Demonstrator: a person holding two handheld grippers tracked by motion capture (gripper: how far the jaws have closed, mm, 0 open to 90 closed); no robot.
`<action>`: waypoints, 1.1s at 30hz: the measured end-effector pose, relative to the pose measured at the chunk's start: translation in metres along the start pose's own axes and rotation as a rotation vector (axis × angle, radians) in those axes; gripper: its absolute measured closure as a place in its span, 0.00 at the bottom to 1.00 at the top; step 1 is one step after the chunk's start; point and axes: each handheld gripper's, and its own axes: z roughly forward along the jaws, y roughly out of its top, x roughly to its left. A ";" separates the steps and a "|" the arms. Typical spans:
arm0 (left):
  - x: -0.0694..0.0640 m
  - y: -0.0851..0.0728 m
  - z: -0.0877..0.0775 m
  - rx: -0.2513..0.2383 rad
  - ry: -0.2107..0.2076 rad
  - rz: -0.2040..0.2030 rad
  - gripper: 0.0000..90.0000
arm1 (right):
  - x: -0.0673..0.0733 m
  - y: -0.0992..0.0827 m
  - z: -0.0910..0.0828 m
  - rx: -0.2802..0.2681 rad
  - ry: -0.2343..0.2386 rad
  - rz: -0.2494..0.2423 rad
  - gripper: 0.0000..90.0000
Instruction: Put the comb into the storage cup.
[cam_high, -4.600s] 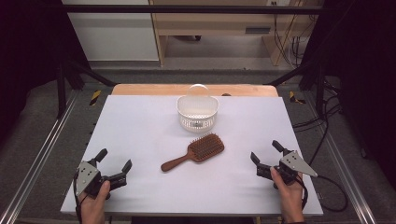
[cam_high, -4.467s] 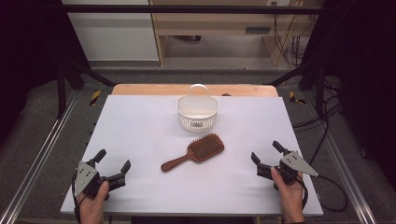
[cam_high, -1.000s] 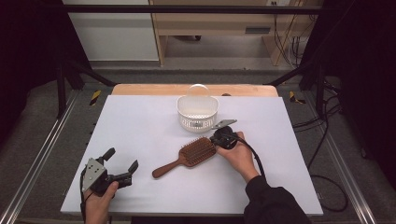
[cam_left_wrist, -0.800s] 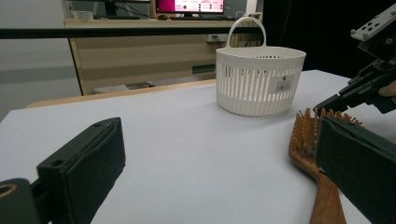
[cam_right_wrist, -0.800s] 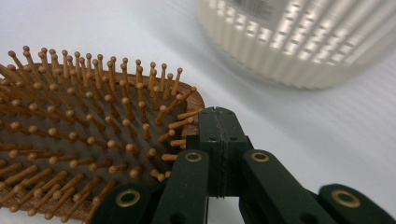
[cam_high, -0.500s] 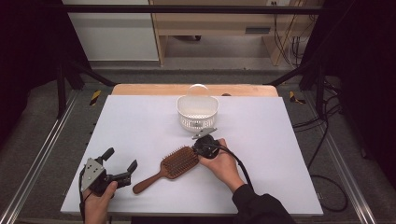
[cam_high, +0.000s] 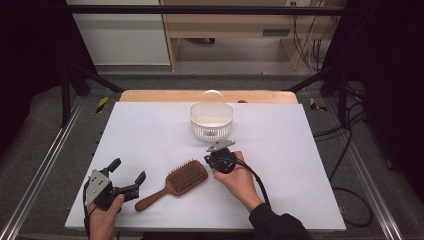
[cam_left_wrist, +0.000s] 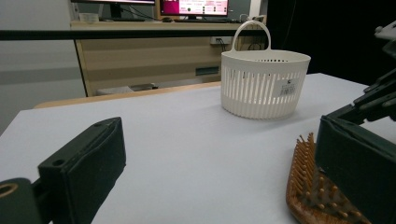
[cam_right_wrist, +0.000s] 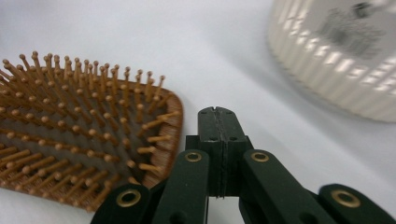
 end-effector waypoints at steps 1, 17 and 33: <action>0.000 0.000 0.000 0.001 0.001 0.003 0.02 | -0.003 -0.002 -0.004 -0.019 -0.004 0.006 1.00; -0.011 0.016 -0.001 0.111 -0.012 0.043 0.02 | -0.063 -0.071 -0.103 -0.314 -0.189 0.128 0.39; -0.032 0.034 0.020 0.445 -0.087 0.099 0.04 | -0.083 -0.126 -0.150 -0.470 -0.328 0.142 0.10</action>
